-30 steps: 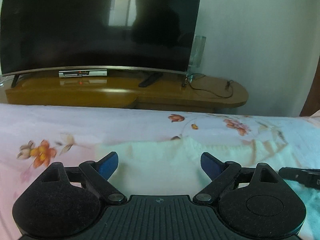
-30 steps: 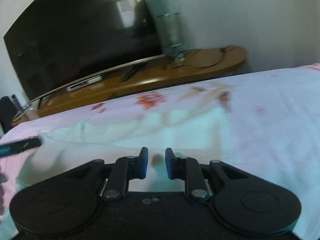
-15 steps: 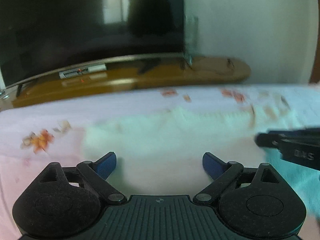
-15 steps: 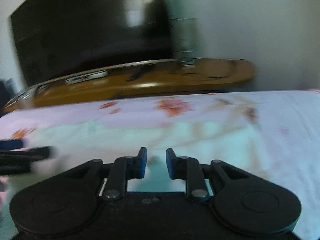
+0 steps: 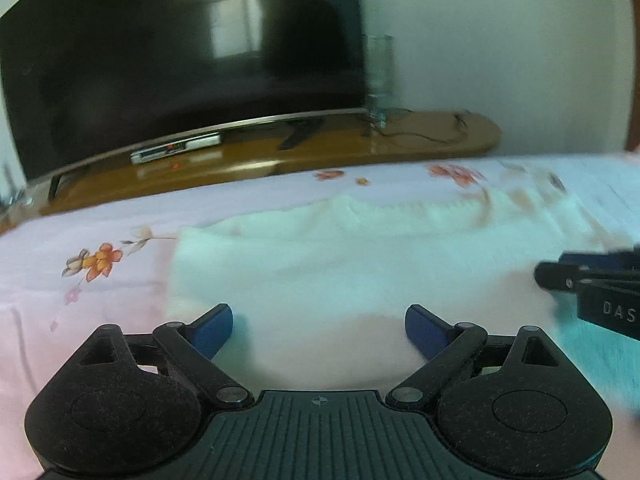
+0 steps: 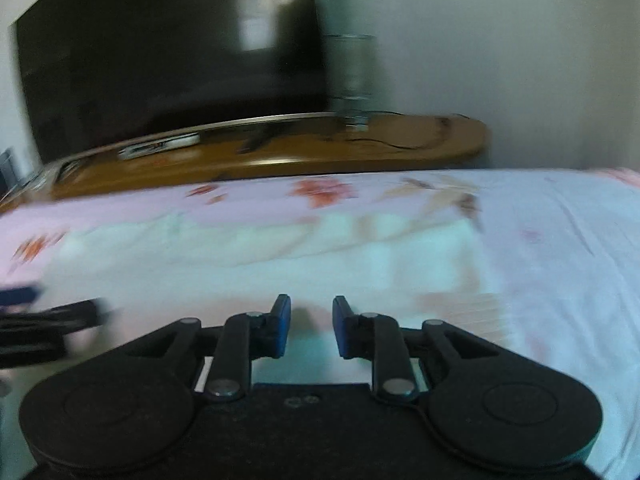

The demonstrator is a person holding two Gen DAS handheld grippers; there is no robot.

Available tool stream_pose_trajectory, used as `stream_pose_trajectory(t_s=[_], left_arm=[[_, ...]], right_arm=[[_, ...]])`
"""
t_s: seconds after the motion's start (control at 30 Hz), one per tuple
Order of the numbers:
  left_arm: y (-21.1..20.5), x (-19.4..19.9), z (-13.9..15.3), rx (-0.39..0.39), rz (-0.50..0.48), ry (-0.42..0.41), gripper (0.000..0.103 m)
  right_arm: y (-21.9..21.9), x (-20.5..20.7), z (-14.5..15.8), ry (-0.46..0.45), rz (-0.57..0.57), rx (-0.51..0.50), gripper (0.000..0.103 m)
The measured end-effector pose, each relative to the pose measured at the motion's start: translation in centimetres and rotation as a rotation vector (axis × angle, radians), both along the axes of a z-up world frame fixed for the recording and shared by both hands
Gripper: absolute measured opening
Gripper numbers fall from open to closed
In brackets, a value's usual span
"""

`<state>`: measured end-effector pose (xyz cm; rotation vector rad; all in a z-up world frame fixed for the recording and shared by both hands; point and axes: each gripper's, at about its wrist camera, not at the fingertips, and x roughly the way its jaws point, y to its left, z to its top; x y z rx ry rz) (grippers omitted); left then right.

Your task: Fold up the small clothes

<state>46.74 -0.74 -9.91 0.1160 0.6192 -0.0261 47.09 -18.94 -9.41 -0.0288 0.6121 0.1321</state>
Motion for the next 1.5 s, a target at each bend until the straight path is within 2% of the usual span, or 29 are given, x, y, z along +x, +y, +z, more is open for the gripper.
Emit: stream_pose_trajectory(t_s=[0.07,0.17,0.23,0.3,0.37,0.4,0.5,0.57,0.6,0.67,0.73,0.8,0.9,0.97,1.03,1.07,1.13,1.27,1.5], left_arm=[[1.4,-0.5,0.0,-0.032,0.024,0.015,0.093],[3.8,-1.5,0.0,-0.071,0.084,0.025,0.093],[5.2,-1.7,-0.3,-0.141,0.136,0.049,0.097],[5.5,-1.4,-0.5,-0.178,0.181,0.065,0.097],[4.7,-1.6,-0.6,-0.143,0.185,0.059,0.097],[4.5,-1.8,-0.8,-0.130,0.183,0.056,0.097],[5.0,-1.8,-0.8,-0.148,0.211,0.063,0.097],[4.2,-2.8,-0.3,-0.049,0.218,0.029,0.097],[3.6,-3.4,-0.4,-0.009,0.207,0.021,0.097],[3.5,-3.6,-0.7,-0.015,0.213,0.040,0.099],[3.9,-3.4,-0.3,-0.048,0.247,0.070,0.099],[3.4,-4.0,0.0,-0.025,0.268,0.075,0.099],[2.1,-5.4,-0.8,0.003,0.250,0.077,0.099],[1.8,-5.6,-0.6,0.019,0.269,0.072,0.099],[1.5,-5.9,-0.3,0.028,0.274,0.077,0.099],[1.2,-6.2,-0.1,0.043,0.263,0.073,0.099],[0.9,-7.0,0.1,0.055,0.243,0.072,0.099],[1.0,-9.5,0.4,0.046,0.224,0.077,0.099],[1.9,-15.9,1.0,0.076,0.186,0.068,0.099]], right_arm=[[-0.7,-0.8,-0.5,-0.007,-0.016,-0.052,0.023],[-4.4,-1.3,0.0,-0.006,-0.149,-0.060,0.023],[-7.5,-1.7,0.1,0.001,-0.194,-0.006,0.018],[-8.9,-2.1,0.3,0.008,-0.182,0.036,0.018],[-8.5,-2.0,0.4,0.000,-0.167,0.027,0.020],[-8.2,-2.2,0.6,-0.002,-0.147,0.033,0.024],[-7.9,-1.6,-0.4,0.008,-0.108,-0.028,0.025],[-8.4,-1.3,0.1,0.008,-0.117,-0.014,0.023],[-8.3,-1.4,0.5,-0.008,-0.123,-0.046,0.025],[-8.5,-2.0,0.7,-0.057,-0.076,-0.071,0.031],[-8.6,-1.7,-0.5,0.000,-0.057,-0.092,0.032],[-9.2,-1.3,0.2,0.012,-0.064,-0.050,0.031],[-10.4,-2.4,1.3,-0.021,-0.052,0.005,0.032],[-10.4,-2.1,0.1,0.056,-0.019,-0.045,0.034],[-10.6,-2.7,0.5,0.040,-0.009,-0.049,0.035],[-11.0,-3.0,0.9,0.042,-0.014,-0.017,0.035],[-11.5,-4.1,1.5,0.026,-0.024,0.020,0.036],[-12.0,-7.5,1.9,0.025,-0.024,0.026,0.040],[-12.4,-13.6,2.7,0.055,-0.049,0.011,0.043]])
